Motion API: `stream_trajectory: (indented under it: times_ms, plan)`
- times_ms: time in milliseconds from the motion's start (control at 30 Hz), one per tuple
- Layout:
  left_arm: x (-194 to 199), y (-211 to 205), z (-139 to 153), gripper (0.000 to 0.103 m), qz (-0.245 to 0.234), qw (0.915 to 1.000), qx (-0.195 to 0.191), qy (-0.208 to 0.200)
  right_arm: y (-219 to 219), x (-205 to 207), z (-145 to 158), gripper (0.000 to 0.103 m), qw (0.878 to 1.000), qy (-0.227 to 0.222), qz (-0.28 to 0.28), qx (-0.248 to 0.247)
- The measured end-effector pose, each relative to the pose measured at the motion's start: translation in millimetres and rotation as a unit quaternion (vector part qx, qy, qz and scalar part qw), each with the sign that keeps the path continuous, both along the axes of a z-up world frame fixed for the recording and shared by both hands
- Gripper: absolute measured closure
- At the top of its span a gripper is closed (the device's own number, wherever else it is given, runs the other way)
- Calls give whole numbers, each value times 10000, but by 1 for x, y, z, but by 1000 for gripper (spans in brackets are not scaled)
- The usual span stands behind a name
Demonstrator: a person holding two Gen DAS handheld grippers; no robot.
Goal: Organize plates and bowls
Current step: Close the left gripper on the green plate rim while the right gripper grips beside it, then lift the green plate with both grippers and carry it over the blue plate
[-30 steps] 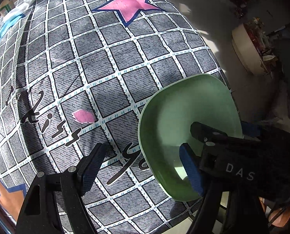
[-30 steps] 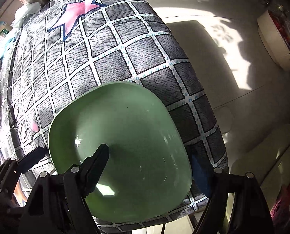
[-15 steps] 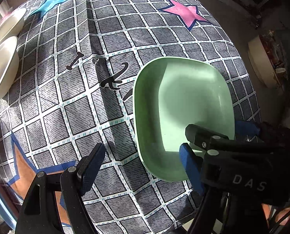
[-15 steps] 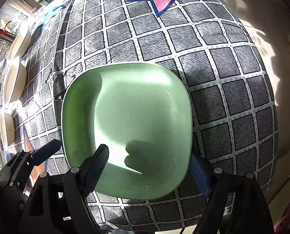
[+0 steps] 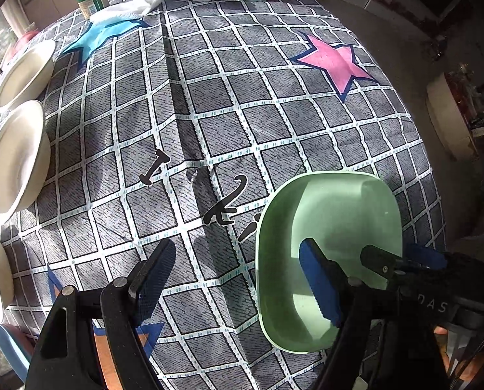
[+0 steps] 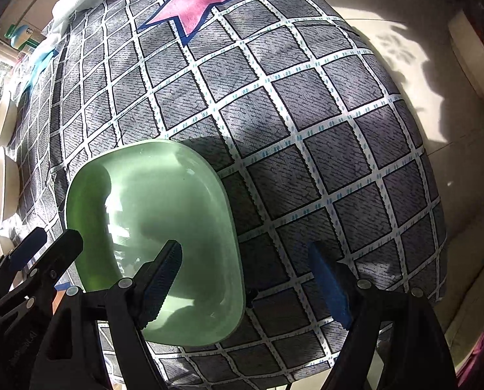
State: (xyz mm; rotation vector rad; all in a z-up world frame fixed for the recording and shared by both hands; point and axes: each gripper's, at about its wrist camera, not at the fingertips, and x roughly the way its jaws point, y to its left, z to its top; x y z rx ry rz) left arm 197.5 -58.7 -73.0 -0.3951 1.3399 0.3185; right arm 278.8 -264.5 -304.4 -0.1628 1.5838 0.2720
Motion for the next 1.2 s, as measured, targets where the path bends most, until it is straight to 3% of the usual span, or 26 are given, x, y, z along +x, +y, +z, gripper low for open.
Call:
stream_trajectory:
  times_ms: [267, 467, 567, 633, 667, 733, 767, 933, 1200]
  plan:
    - [20, 2, -29, 22, -44, 9995, -5, 310, 6, 1, -6, 21, 9984, -170, 438, -328]
    - [27, -5, -33, 22, -153, 9992, 196, 323, 12, -2, -6, 20, 9972, -229, 582, -414]
    - [34, -13, -32, 32, -249, 9992, 148, 284, 19, -4, -4, 32, 9968, -243, 664, -360]
    - [40, -21, -31, 44, -332, 9990, 128, 263, 38, -5, 7, 57, 9956, -251, 860, -264]
    - [41, -23, -31, 46, -339, 9990, 145, 266, 42, -8, 8, 62, 9949, -229, 956, -215]
    - [41, -23, -29, 65, -316, 9993, 12, 212, 49, -9, 7, 67, 9942, -178, 1036, -249]
    - [39, -21, -28, 65, -274, 9993, -31, 245, 52, -11, 7, 71, 9944, -119, 1033, -175]
    - [19, -5, -27, 66, 0, 9996, -160, 237, 80, -23, 8, 72, 9930, 15, 1167, -186]
    - [-36, 21, -24, 66, 495, 9979, 103, 416, 139, -75, 8, 72, 9848, 244, 1713, -114]
